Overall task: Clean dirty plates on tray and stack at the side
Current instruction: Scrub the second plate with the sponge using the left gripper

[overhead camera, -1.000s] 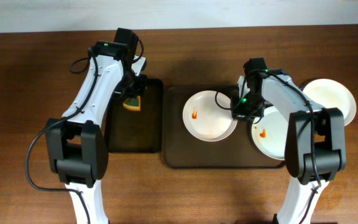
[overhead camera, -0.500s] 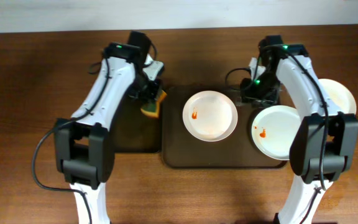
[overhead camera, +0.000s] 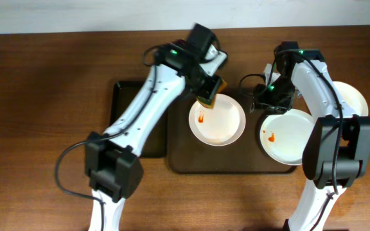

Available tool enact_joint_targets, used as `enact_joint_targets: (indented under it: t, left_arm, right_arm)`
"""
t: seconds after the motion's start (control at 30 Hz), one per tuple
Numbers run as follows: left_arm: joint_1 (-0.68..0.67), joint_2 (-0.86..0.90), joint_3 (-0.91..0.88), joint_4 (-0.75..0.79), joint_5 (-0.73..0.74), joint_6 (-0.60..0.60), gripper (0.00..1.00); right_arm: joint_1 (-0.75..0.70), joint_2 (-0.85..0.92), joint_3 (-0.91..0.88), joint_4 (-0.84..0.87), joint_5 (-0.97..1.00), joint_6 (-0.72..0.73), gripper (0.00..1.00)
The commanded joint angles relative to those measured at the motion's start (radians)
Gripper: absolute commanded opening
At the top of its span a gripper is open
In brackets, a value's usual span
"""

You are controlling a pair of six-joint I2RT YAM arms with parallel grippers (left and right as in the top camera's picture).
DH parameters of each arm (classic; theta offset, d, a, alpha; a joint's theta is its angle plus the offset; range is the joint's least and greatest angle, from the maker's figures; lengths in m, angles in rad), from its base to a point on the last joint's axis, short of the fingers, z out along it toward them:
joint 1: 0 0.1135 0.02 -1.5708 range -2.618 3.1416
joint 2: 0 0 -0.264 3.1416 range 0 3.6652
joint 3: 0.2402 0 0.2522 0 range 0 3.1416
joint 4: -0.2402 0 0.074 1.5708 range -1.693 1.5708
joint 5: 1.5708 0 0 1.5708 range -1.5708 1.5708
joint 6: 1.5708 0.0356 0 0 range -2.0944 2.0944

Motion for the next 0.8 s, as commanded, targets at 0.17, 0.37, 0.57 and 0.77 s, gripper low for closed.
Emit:
enact_joint_targets:
  t: [0.17,0.37,0.57,0.77]
  left_arm:
    - [0.011,0.150,0.008,-0.013,-0.031,-0.011,0.00]
    - [0.045,0.169,0.007,-0.065,-0.031,-0.011,0.00]
    - [0.048,0.191,0.006,-0.055,-0.030,-0.011,0.00]
    - [0.066,0.222,0.006,-0.068,-0.016,-0.068,0.00]
  right_arm:
    - [0.032,-0.010,-0.035,0.055,-0.019,-0.011,0.43]
    - [0.031,-0.010,-0.116,0.146,-0.074,-0.011,0.39]
    - [0.031,-0.010,-0.154,0.183,-0.104,-0.012,0.46]
    - [0.031,-0.010,-0.155,0.186,-0.113,-0.031,0.44]
